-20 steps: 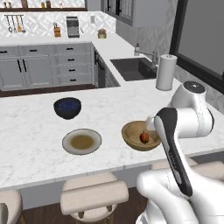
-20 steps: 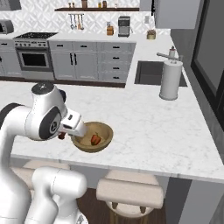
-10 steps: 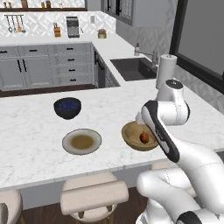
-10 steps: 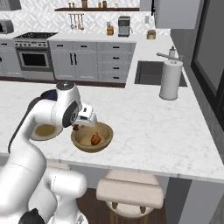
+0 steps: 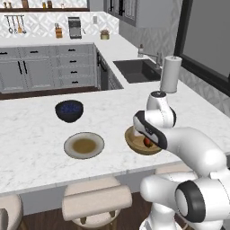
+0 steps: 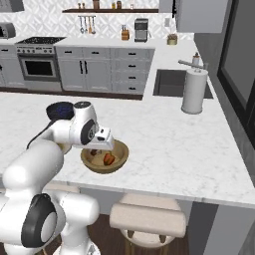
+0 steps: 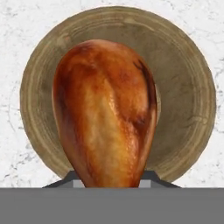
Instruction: Pick the chicken drumstick and bell pepper from their plates and place them in the bowl. Then put the bowl in the fridge.
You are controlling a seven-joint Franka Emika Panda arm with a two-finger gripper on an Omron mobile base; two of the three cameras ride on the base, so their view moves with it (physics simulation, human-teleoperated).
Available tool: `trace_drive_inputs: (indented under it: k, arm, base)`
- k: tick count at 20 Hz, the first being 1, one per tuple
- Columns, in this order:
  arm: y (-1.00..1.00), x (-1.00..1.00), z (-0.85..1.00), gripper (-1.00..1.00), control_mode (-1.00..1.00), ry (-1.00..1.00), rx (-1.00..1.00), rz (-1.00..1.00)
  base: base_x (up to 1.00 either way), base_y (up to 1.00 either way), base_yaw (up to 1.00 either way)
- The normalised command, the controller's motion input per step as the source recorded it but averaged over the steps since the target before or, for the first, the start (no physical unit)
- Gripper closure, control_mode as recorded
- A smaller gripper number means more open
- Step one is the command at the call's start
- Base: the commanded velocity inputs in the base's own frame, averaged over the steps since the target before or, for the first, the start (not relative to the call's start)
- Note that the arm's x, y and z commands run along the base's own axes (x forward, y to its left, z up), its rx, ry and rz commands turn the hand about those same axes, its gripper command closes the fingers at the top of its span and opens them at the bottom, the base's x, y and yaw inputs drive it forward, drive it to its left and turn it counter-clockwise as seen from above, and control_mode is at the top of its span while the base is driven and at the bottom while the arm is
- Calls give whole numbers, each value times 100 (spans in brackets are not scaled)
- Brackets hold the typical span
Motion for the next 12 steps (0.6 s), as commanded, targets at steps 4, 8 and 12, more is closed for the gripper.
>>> trace_drive_inputs:
  k: [4, 8, 12]
  arm:
    - [-1, 0, -33, 100, -100, 0, 0, 0]
    - [0, 0, -23, 100, -100, 0, 0, 0]
    - [0, 0, -14, -100, -100, 0, 0, 0]
  base:
    - [0, 0, 0]
    - [0, 0, 0]
    - [0, 0, 0]
